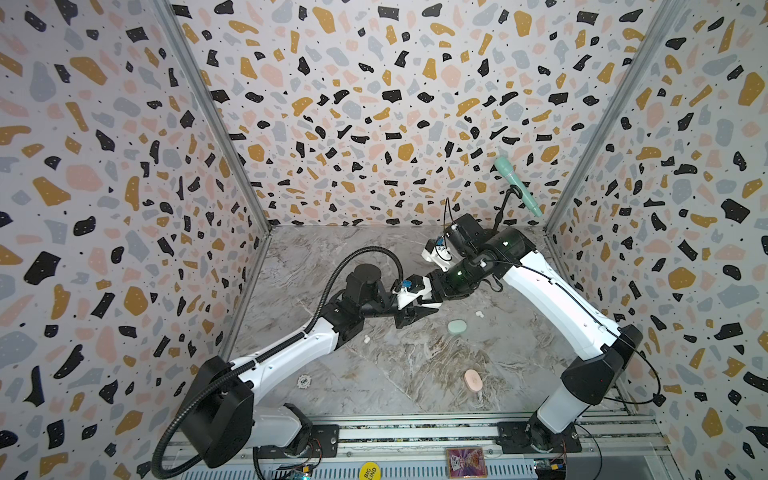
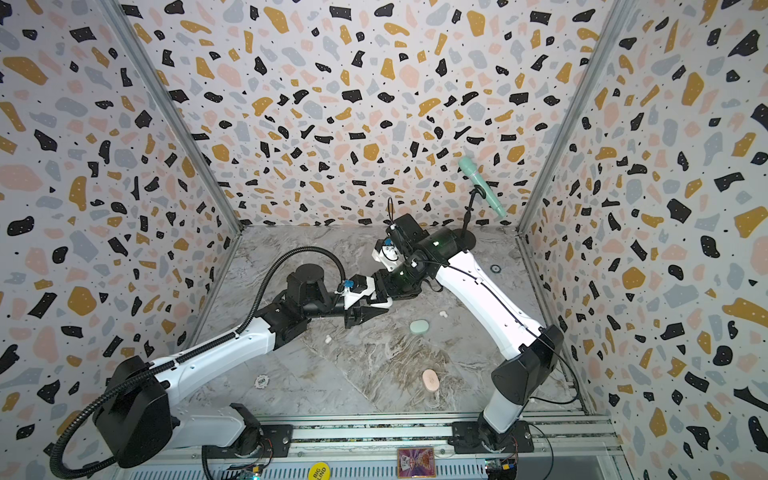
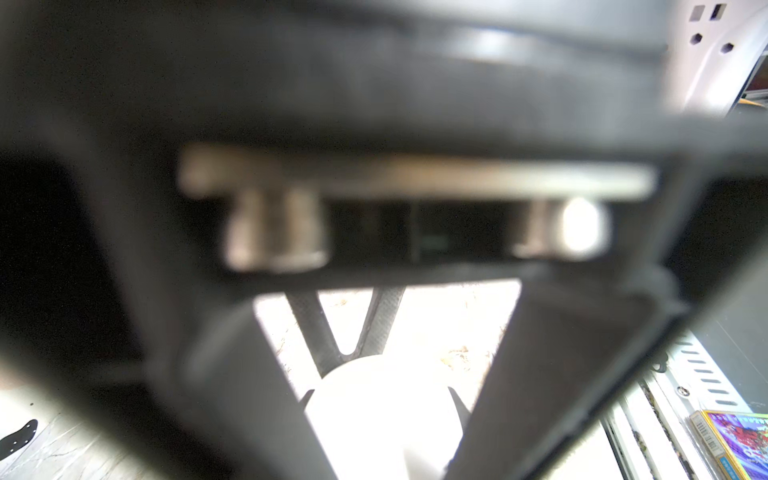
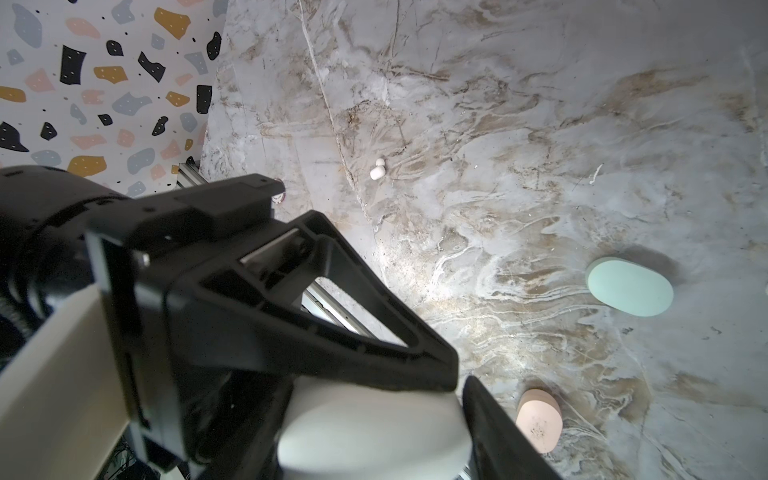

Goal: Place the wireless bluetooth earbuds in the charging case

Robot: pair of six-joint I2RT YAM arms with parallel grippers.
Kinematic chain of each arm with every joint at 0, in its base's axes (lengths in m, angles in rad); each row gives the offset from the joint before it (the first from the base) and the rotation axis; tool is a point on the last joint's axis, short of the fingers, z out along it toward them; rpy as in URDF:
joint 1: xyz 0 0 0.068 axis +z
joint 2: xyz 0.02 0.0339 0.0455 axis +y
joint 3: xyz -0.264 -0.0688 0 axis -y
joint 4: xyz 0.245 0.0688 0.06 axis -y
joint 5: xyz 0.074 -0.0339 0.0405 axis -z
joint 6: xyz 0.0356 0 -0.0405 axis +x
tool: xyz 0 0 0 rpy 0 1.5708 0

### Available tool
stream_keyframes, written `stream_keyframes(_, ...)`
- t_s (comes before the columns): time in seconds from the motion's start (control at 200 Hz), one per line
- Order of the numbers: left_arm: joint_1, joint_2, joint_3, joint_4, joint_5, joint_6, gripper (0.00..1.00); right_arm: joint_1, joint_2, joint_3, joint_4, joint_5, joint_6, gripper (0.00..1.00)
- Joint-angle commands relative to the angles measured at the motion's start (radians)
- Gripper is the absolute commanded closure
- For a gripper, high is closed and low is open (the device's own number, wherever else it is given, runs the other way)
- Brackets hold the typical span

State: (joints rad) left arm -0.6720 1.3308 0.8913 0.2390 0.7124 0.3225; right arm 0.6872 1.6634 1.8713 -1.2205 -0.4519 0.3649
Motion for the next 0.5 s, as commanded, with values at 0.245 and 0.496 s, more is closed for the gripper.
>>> stream_keyframes(0.245,-0.012,0.014,0.026,-0.065,0.0,0.032,0.56,-0.005,-0.012,0.044,0.002,-0.016,-0.014,0.42)
stream_keyframes(0.496,-0.011,0.015,0.026,-0.063,0.002,0.03,0.53,-0.004,-0.014,0.045,0.003,-0.018,-0.012,0.42)
